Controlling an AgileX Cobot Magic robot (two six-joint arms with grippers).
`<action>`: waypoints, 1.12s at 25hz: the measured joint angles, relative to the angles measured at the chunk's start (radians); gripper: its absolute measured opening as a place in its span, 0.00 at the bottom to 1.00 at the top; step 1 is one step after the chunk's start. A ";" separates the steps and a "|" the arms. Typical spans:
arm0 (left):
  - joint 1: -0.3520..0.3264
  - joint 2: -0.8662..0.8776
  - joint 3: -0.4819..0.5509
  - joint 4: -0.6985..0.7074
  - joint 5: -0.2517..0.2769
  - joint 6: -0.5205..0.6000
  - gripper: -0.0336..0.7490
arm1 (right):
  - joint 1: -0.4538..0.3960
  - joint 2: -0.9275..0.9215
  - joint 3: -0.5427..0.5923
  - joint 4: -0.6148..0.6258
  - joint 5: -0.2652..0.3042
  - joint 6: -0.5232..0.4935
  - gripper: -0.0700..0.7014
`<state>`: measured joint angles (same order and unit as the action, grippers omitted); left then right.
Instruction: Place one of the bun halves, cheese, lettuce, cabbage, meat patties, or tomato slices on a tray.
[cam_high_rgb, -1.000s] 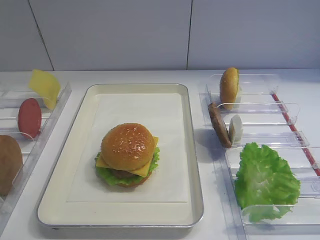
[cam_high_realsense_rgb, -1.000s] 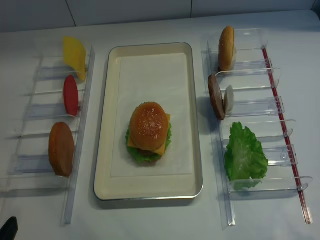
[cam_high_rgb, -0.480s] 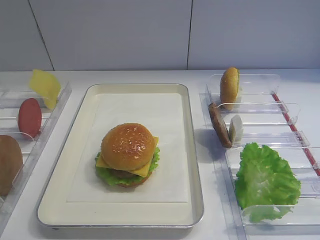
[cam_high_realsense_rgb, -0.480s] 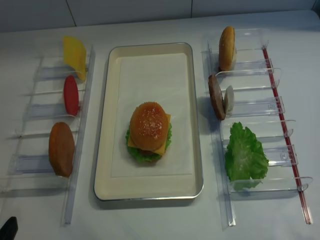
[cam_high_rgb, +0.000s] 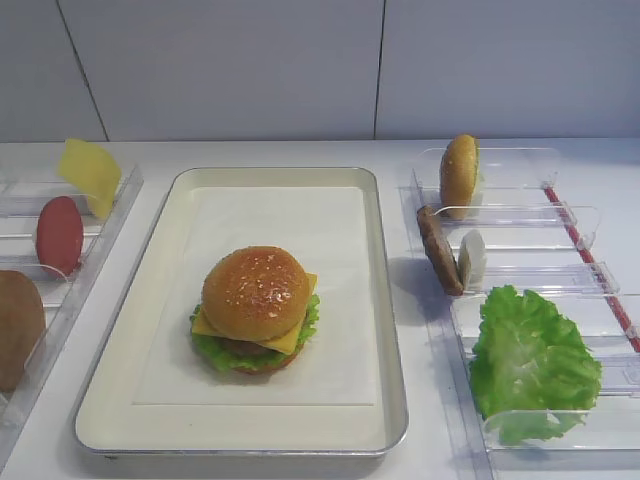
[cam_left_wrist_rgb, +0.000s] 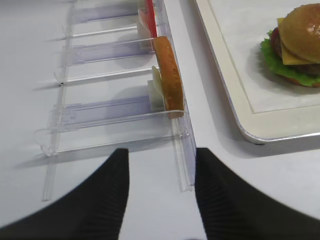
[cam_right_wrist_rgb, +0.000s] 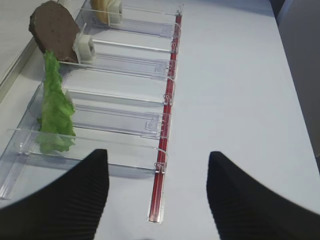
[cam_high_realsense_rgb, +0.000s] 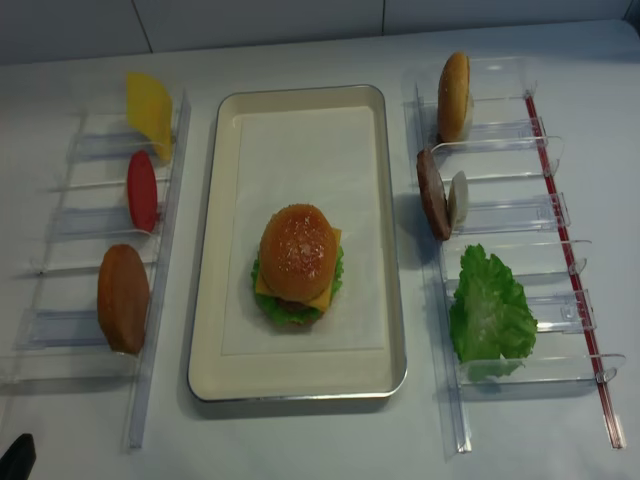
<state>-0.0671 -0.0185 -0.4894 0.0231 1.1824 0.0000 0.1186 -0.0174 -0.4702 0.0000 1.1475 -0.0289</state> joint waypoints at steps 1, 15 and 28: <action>0.000 0.000 0.000 0.000 0.000 0.000 0.44 | 0.000 0.000 0.000 0.000 0.000 0.000 0.68; 0.000 0.000 0.000 0.000 0.000 0.000 0.43 | 0.000 0.000 0.000 0.000 0.000 0.000 0.61; 0.000 0.000 0.000 0.000 0.000 0.000 0.43 | 0.000 0.000 0.000 0.000 0.000 0.000 0.42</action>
<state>-0.0671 -0.0185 -0.4894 0.0231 1.1824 0.0000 0.1186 -0.0174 -0.4702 0.0000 1.1475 -0.0289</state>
